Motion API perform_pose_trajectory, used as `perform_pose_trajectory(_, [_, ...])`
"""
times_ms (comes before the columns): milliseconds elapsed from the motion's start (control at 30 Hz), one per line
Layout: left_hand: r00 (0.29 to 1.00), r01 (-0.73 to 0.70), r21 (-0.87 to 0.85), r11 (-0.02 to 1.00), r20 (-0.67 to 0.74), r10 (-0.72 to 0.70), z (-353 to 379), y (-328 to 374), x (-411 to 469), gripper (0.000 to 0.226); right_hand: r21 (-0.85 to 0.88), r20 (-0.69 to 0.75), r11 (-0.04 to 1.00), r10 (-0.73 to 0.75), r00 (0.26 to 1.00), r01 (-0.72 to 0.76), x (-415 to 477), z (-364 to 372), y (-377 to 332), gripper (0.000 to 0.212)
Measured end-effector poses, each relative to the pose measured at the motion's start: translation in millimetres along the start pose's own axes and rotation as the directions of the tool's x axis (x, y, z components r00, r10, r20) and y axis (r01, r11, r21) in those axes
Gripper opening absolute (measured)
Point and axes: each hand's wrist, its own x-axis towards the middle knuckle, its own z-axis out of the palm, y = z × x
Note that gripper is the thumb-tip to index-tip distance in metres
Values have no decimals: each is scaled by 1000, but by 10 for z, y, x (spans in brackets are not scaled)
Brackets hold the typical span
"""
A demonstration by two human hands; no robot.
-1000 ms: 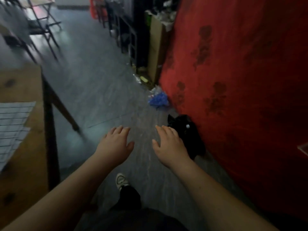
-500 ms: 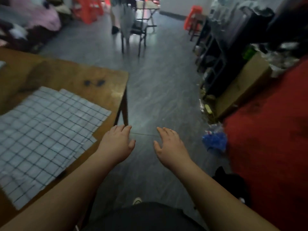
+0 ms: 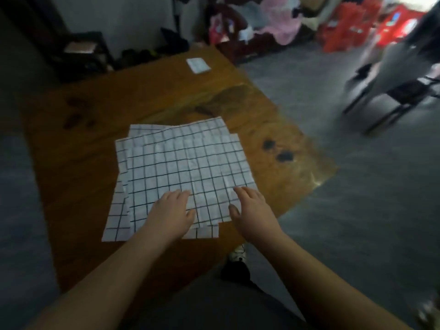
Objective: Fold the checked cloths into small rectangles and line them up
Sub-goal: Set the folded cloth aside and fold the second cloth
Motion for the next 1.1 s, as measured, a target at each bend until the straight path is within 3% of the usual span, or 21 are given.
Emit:
perform_pose_trajectory(200, [963, 268, -110, 957, 61, -262, 163, 220, 312, 59, -69, 246, 971, -206, 947, 229, 1110, -73, 220, 60])
perform_pose_trajectory(467, [858, 476, -100, 874, 272, -436, 574, 571, 544, 59, -187, 419, 871, -348, 839, 455, 2080, 16, 664, 53])
perform_pose_trajectory(600, [859, 497, -119, 859, 208, -468, 627, 607, 588, 58, -245, 425, 805, -412, 806, 541, 2128, 48, 853, 54])
perform_pose_trajectory(867, [850, 516, -61, 854, 158, -502, 478, 227, 868, 60, -305, 413, 794, -388, 824, 526, 1941, 47, 1117, 52])
perform_pose_trajectory(1100, [850, 523, -58, 851, 106, -515, 434, 156, 1211, 66, -193, 513, 733, -491, 704, 652, 1598, 94, 1229, 54])
